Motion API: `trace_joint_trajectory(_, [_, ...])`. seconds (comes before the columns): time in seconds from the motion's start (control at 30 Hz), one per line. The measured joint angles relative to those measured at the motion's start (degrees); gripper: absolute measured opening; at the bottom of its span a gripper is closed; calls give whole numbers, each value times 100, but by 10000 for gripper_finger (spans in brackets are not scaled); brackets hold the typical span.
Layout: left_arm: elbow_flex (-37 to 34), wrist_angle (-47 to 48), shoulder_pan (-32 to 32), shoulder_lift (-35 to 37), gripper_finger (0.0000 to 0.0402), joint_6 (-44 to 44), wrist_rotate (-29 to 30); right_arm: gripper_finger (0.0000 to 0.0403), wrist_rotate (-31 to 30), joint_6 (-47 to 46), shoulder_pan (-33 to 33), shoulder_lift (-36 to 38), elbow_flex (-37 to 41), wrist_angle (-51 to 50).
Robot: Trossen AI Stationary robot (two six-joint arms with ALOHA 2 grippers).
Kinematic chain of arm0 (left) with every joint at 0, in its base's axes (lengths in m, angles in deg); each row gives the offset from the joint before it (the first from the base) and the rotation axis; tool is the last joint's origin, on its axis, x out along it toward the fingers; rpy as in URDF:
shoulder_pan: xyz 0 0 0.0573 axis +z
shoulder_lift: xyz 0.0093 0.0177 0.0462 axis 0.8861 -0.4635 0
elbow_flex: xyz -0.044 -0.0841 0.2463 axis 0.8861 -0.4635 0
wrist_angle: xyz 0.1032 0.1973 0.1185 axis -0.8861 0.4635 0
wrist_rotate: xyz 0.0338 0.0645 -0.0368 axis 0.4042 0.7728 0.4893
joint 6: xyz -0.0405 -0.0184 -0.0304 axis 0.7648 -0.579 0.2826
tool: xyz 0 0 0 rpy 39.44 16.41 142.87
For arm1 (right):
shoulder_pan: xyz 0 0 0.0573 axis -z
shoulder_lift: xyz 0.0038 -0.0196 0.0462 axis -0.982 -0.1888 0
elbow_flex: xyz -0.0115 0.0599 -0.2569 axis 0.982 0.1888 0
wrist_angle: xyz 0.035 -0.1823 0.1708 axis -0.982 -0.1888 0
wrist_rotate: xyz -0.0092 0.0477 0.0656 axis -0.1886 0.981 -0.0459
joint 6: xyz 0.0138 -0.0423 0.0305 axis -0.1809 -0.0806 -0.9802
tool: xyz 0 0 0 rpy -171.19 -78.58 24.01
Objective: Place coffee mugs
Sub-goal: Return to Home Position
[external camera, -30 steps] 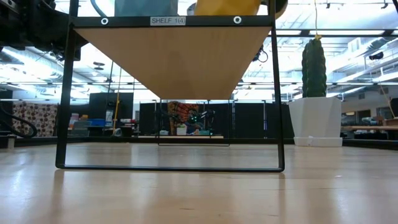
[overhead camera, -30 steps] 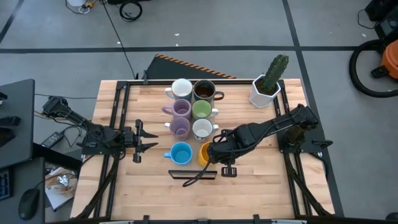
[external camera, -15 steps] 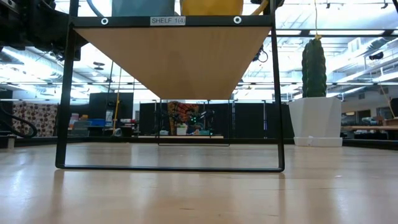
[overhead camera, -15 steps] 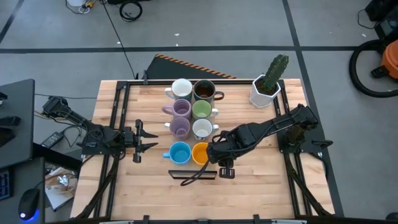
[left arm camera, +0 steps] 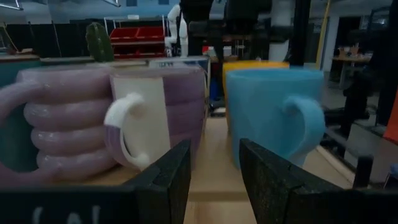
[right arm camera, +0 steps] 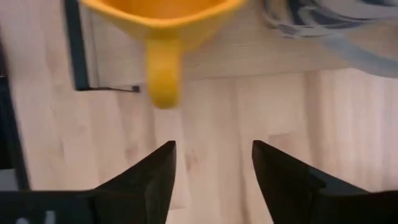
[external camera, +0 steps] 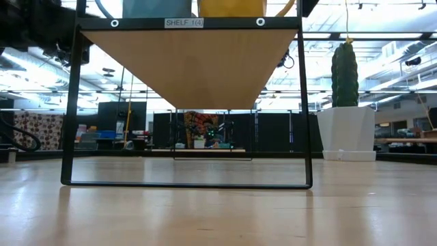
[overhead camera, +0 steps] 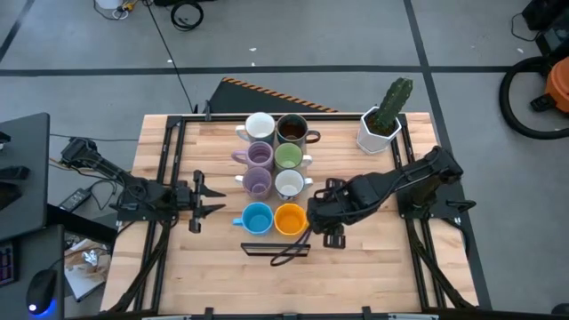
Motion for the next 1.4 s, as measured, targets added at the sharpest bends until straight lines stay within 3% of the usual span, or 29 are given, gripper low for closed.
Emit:
trace_joint_trajectory(0.17, [28,138,0,-4,142,-16,-9,238,-494,27,-173,317,59,-156])
trace_joint_trajectory(0.27, [28,81,0,-4,142,-36,-8,241,-695,44,-227,715,475,132])
trace_joint_trajectory(0.43, [28,-48,2,-3,142,-71,-321,234,-764,37,-205,1736,1878,1391])
trace_joint_trajectory(0.9, [28,-382,104,219,142,-762,-340,216,-363,916,513,4219,5286,4775])
trace_joint_trajectory(1.03, [30,-191,588,458,142,-596,-819,212,-34,1189,927,4744,6048,5602])
trace_joint_trajectory(1.23, [30,355,1824,560,141,145,-1699,210,665,1567,1621,5306,6911,6511])
trace_joint_trajectory(1.4, [30,579,2642,613,141,600,-1944,210,955,1943,2160,5670,7483,7097])
